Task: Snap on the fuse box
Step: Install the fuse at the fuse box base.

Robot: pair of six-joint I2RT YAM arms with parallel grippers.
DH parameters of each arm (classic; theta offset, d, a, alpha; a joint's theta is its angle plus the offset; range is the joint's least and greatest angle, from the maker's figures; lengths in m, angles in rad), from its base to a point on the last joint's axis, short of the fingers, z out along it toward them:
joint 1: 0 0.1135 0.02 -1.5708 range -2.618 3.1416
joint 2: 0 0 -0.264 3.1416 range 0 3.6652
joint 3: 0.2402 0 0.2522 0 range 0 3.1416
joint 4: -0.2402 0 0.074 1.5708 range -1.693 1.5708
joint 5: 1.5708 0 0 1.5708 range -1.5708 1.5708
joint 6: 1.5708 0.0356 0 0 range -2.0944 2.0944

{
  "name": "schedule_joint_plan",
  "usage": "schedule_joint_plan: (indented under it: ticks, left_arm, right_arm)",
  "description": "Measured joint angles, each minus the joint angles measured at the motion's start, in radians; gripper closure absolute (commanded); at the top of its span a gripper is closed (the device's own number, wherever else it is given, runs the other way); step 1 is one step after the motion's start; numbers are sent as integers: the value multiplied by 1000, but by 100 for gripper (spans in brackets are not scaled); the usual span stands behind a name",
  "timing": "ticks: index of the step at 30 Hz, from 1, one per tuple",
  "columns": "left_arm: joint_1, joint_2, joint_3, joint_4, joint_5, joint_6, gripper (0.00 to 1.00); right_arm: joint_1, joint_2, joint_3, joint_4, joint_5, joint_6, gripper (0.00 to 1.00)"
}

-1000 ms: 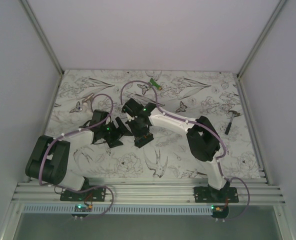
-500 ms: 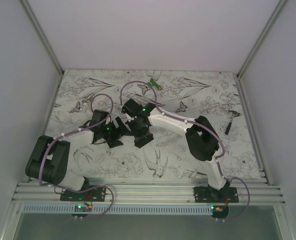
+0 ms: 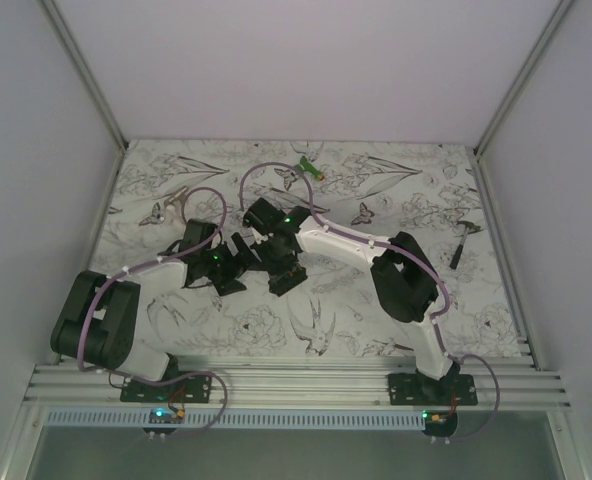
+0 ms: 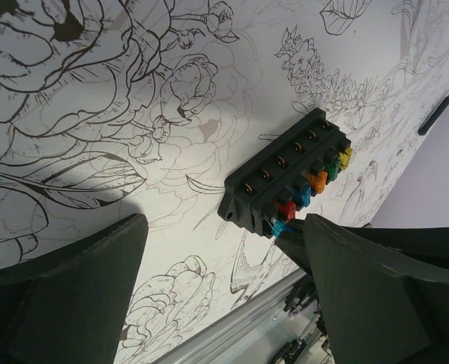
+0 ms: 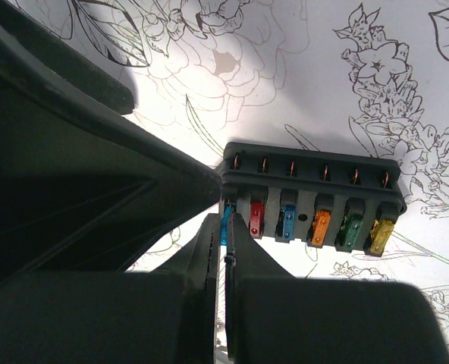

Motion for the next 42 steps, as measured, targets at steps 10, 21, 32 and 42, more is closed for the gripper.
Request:
schedule_joint_plan:
  ticks: [10,21,32,42]
  left_arm:
    - [0,0,0,2,2,-3,5]
    - [2,0,0,2,2,-15,5]
    - [3,0,0,2,1,-18,4]
    - [3,0,0,2,2,-18,4]
  right_arm:
    - [0,0,0,0,0,0,100]
    - [0,0,0,2,-2,-3,100]
    - [0,0,0,1,-1,-8,100]
    - [0,-13,0,2,-5,-26,100]
